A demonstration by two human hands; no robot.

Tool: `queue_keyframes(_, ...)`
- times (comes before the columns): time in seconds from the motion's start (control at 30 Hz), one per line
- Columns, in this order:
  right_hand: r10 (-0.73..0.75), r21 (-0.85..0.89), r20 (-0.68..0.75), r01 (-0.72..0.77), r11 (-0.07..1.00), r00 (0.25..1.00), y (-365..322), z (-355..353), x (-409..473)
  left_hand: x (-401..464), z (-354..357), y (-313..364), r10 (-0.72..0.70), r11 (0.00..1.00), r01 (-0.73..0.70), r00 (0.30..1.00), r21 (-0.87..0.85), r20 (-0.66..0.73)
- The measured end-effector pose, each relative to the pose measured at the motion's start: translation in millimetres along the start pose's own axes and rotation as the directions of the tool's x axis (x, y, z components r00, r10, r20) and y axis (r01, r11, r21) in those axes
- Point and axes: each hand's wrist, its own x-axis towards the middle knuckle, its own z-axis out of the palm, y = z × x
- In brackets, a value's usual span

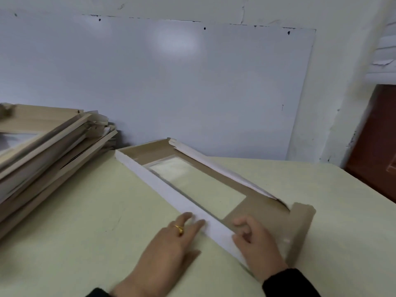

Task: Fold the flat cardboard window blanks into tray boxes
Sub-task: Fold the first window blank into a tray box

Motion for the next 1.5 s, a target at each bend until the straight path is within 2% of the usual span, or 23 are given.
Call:
queue_keyframes(0.13, 0.022, 0.286, 0.138, -0.061, 0.956, 0.99, -20, 30, -12, 5, 3, 15, 0.039, 0.987, -0.039, 0.999, 0.154, 0.0)
queue_keyframes(0.2, -0.015, 0.328, 0.177, -0.045, 0.944, 0.984, -25, 33, -17, 4, 2, 13, 0.05, 0.976, -0.043, 0.998, 0.212, -0.03)
queue_keyframes(0.3, -0.153, 0.337, 0.256, 0.061, 0.94, 0.954, -28, 13, -28, -1, -1, 8, 0.056, 0.979, -0.043, 0.997, 0.2, -0.061)
queue_keyframes(0.33, -0.207, 0.26, 0.303, 0.128, 0.957, 0.93, -25, 3, -31, -3, -2, 5, 0.06, 0.978, -0.046, 0.996, 0.203, -0.064)
queue_keyframes(0.4, -0.281, -0.083, 0.392, 0.338, 0.938, 0.876, -18, -19, -36, -6, -4, 3, 0.055, 0.975, -0.039, 0.996, 0.219, -0.067)
queue_keyframes(0.47, -0.34, -0.335, 0.42, 0.492, 0.804, 0.841, -10, -38, -33, -8, -7, 0, 0.056, 0.97, -0.035, 0.995, 0.24, -0.083)
queue_keyframes(0.53, -0.486, -0.502, 0.327, 0.585, 0.637, 0.81, -1, -52, -27, -10, -10, 2, 0.07, 0.964, -0.043, 0.993, 0.264, -0.095)
queue_keyframes(0.63, -0.575, -0.554, 0.258, 0.607, 0.57, 0.776, -2, -63, -25, -11, -12, 7, 0.109, 0.947, -0.087, 0.992, 0.309, -0.056)
queue_keyframes(0.77, -0.673, -0.633, 0.329, 0.684, 0.363, 0.662, -1, -51, -37, -18, -22, -1, 0.104, 0.973, -0.105, 0.994, 0.207, 0.016)
queue_keyframes(0.8, -0.681, -0.62, 0.355, 0.706, 0.341, 0.641, -1, -45, -40, -20, -24, -5, 0.096, 0.98, -0.096, 0.995, 0.174, 0.011)
queue_keyframes(0.87, -0.621, -0.553, 0.433, 0.737, 0.389, 0.653, -6, -34, -46, -23, -24, -17, 0.001, 0.997, 0.0, 1.0, 0.081, -0.012)
queue_keyframes(0.9, -0.531, -0.514, 0.503, 0.73, 0.45, 0.682, -15, -29, -50, -24, -19, -27, -0.061, 0.998, 0.061, 0.996, -0.003, -0.064)
queue_keyframes(0.93, -0.474, -0.53, 0.538, 0.717, 0.453, 0.697, -17, -22, -50, -27, -13, -35, -0.115, 0.993, 0.11, 0.986, -0.047, -0.125)
queue_keyframes(1.0, -0.393, -0.555, 0.555, 0.678, 0.483, 0.734, -24, -8, -50, -28, -16, -37, -0.244, 0.967, 0.225, 0.952, -0.118, -0.186)
queue_keyframes(1.07, -0.331, -0.611, 0.52, 0.613, 0.5, 0.788, -24, 5, -51, -29, -27, -29, -0.27, 0.961, 0.243, 0.921, -0.128, -0.279)
queue_keyframes(1.13, -0.357, -0.644, 0.439, 0.566, 0.515, 0.824, -33, 16, -56, -31, -39, -4, -0.126, 0.987, 0.093, 0.957, -0.135, -0.261)
queue_keyframes(1.17, -0.336, -0.62, 0.429, 0.544, 0.566, 0.839, -35, 20, -57, -33, -40, 10, -0.033, 0.993, 0.007, 0.972, -0.114, -0.232)
queue_keyframes(1.27, -0.372, -0.596, 0.414, 0.556, 0.579, 0.831, -30, 31, -50, -39, -26, 36, 0.114, 0.993, -0.114, 0.993, -0.042, 0.001)
queue_keyframes(1.33, -0.252, -0.55, 0.496, 0.525, 0.649, 0.831, -31, 31, -51, -40, -19, 37, 0.099, 0.994, -0.104, 0.988, 0.041, 0.123)
queue_keyframes(1.37, -0.293, -0.567, 0.453, 0.525, 0.635, 0.842, -24, 32, -49, -41, -18, 34, 0.121, 0.99, -0.13, 0.982, 0.05, 0.147)
queue_keyframes(1.4, -0.433, -0.588, 0.347, 0.553, 0.59, 0.832, -17, 31, -46, -42, -16, 28, 0.131, 0.99, -0.138, 0.978, 0.033, 0.161)
queue_keyframes(1.43, -0.456, -0.609, 0.321, 0.549, 0.572, 0.83, -18, 27, -46, -42, -18, 22, 0.128, 0.991, -0.135, 0.975, 0.023, 0.179)
queue_keyframes(1.5, -0.316, -0.525, 0.438, 0.525, 0.67, 0.841, -16, 17, -46, -45, -16, 12, 0.125, 0.99, -0.137, 0.969, 0.04, 0.214)
